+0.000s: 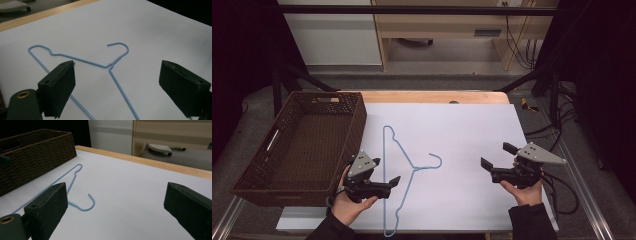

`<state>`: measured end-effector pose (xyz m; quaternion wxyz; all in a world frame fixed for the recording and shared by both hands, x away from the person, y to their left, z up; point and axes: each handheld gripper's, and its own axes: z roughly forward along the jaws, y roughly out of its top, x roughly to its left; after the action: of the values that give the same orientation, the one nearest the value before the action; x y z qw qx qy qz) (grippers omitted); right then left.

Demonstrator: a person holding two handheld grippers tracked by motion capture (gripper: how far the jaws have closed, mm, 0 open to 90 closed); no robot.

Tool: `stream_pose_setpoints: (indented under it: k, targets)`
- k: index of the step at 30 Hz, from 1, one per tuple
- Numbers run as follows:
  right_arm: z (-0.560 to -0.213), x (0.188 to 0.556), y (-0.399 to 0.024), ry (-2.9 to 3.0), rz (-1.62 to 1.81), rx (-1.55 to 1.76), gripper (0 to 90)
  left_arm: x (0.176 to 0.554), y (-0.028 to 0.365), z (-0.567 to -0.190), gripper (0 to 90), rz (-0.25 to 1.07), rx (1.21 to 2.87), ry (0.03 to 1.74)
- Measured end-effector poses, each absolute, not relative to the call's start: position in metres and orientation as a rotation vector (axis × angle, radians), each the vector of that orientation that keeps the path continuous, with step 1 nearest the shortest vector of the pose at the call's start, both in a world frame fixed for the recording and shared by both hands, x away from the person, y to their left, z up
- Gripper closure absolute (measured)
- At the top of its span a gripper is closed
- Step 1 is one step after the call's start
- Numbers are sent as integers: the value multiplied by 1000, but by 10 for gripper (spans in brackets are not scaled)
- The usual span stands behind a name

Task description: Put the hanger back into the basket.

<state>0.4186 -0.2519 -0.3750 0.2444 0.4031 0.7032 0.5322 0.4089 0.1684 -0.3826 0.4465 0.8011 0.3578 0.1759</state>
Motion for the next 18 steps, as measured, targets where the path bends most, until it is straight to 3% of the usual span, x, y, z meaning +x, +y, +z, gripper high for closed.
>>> stream_pose_setpoints:
  k: [18]
  targets:
    - [-378,420,-246,1944,1437,1101,59,429,133,-420,195,408,2109,994]
